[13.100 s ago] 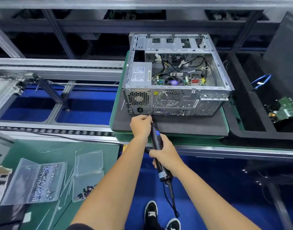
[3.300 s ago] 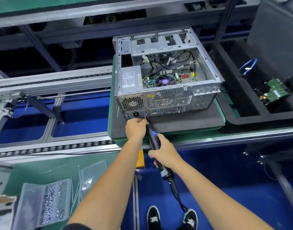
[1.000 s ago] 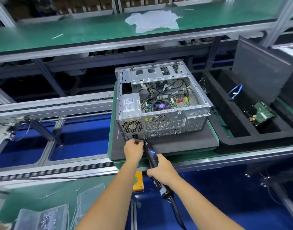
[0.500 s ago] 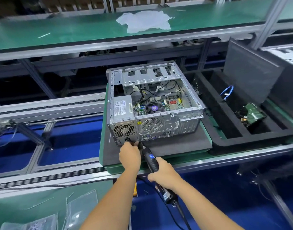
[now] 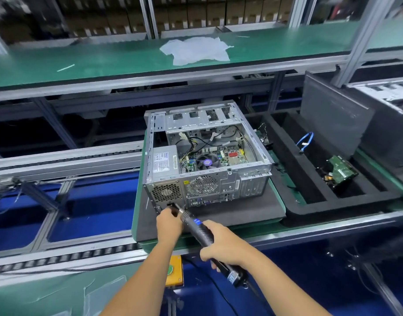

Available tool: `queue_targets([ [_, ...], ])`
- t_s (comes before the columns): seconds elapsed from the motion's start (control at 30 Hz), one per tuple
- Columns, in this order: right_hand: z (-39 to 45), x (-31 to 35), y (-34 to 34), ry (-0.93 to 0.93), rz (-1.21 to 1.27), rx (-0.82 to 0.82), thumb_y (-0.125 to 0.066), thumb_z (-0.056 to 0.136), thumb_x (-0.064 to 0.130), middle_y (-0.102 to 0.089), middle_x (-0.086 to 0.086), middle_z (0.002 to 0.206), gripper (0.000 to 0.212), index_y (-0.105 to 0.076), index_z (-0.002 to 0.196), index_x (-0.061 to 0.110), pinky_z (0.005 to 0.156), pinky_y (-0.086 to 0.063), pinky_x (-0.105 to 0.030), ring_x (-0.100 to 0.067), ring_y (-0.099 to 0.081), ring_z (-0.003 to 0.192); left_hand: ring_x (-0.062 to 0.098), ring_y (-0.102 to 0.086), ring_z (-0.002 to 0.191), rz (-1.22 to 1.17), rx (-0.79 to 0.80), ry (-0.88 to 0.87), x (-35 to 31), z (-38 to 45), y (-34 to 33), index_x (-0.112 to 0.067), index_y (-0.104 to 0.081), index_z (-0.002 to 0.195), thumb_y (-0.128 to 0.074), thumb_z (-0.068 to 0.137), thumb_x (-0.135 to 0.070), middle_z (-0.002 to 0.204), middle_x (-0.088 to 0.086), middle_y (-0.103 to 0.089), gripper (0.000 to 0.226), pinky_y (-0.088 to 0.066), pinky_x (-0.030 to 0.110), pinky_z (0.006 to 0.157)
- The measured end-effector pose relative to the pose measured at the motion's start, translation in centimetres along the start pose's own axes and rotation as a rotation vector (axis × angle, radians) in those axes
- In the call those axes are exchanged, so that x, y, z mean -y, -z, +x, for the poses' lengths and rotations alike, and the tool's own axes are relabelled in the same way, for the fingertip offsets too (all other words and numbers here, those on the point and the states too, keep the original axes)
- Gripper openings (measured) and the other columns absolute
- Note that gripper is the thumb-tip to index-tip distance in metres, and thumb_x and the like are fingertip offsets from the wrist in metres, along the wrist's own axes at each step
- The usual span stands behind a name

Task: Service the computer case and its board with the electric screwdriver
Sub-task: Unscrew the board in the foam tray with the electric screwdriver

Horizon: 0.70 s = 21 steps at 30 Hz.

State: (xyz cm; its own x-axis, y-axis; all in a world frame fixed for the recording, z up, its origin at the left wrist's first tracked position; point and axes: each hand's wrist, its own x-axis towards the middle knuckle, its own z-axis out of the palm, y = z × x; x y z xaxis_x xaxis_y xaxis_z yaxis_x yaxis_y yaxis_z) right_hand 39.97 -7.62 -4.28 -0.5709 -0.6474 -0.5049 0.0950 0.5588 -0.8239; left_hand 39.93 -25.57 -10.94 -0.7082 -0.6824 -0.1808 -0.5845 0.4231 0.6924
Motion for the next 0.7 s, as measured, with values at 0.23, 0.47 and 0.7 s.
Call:
queue_targets([
  [0.23,-1.8,6.7,2.2,0.292,0.027,0.096,-0.064,0.079,-0.008,-0.057,-0.012,0.081,0.053,-0.047,0.123,0.017,0.049,-0.052,-0.032,-0.022,-0.058,0.051,0.015,-0.053,0.054,-0.449,-0.078,0.007,-4.1,-1.5,3.7,-0.013,-0.048,0.056,-0.054,0.084,0.004,0.052,-0.003,-0.055,0.033,-0.041,0.02,0.047],
  [0.47,-2.1,13.1,4.7,0.44,0.129,-0.149,-0.062,0.079,-0.011,-0.058,-0.01,0.075,0.051,-0.048,0.123,0.011,0.047,-0.052,-0.032,-0.019,-0.056,0.048,0.014,-0.045,0.046,-0.651,-0.025,-0.27,-12.4,-0.2,9.9,-0.016,-0.043,0.054,-0.045,0.092,-0.012,0.049,-0.004,-0.05,0.038,-0.038,0.024,0.044],
  [0.7,-2.8,14.1,8.1,0.441,0.203,-0.395,-0.063,0.079,-0.006,-0.06,-0.012,0.072,0.04,-0.052,0.108,0.019,0.043,-0.049,-0.03,-0.021,-0.055,0.042,0.016,-0.053,0.053,-0.553,0.068,-0.373,-18.3,0.9,9.7,-0.017,-0.05,0.068,-0.048,0.091,-0.018,0.064,0.004,-0.058,0.023,-0.04,0.025,0.049],
])
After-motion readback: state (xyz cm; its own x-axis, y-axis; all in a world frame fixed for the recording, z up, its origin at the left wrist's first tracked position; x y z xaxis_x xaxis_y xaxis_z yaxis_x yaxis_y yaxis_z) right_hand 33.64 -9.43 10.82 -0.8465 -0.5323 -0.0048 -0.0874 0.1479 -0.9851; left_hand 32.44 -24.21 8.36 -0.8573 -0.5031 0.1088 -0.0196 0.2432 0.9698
